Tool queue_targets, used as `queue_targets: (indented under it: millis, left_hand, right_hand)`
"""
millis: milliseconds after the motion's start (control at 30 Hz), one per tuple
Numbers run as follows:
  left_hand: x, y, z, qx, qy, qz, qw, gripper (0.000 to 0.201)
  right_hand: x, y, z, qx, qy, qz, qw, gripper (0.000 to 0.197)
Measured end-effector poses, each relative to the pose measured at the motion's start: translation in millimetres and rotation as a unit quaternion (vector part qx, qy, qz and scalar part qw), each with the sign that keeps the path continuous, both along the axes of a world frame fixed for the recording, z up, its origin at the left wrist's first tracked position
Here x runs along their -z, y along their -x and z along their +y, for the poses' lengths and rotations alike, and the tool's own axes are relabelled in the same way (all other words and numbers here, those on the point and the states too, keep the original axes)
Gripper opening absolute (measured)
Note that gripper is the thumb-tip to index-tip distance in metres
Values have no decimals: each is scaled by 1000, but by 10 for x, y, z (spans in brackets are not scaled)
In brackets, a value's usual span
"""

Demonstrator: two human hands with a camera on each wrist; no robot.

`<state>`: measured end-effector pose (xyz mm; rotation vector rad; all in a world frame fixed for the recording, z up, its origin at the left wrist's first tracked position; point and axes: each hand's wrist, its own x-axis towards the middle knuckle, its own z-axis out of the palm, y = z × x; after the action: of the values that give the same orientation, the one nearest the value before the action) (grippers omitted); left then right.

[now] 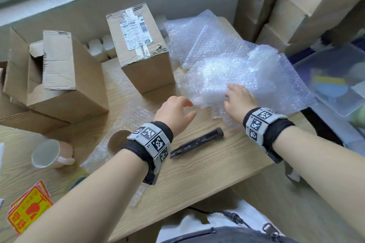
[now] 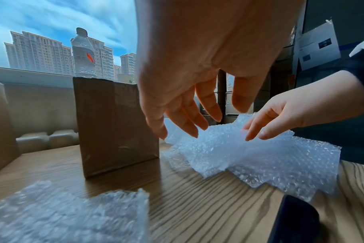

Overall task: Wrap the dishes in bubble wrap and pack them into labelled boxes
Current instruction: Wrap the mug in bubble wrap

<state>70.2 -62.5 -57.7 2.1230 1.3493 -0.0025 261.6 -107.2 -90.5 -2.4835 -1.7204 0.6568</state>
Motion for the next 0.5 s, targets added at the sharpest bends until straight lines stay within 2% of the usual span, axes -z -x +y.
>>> queue_targets:
  millis: [100,200,267,333,367,400,433,500]
  left_hand:
    - [-2,-175,22,-37,9,-27,999,47]
    - [-8,-322,76,-148,60,-92,983,74]
    - [-26,-396,122,-239,136,-166,947,88]
    - [-73,-431,147,-314,241,-265,879,91]
    - [-109,-438,145,-331,282,-309,846,91]
    - [-132,-433,149,-327,298,-335,832,91]
    - [-152,-425,150,-303,295,-336,842,94]
    - [-187,-398,134,-234,257,-290,892,95]
  right_hand:
    - [-30,-75,-13,35,-131,58,989,28]
    - [-183,-80,-43,55,-226,111,966,14]
    - [-295,-65,-55,59,-244,158,955,22]
    - [-371,-51,-62,53,-241,195,949,32]
    - [-394,-49,-62,47,-237,202,949,36]
    - [-406,-48,-55,42,-234,203,950,36]
    - [-416,-51,-44,38,-235,200,950,33]
    - [-423,-44,-9,21,-236,198,951,33]
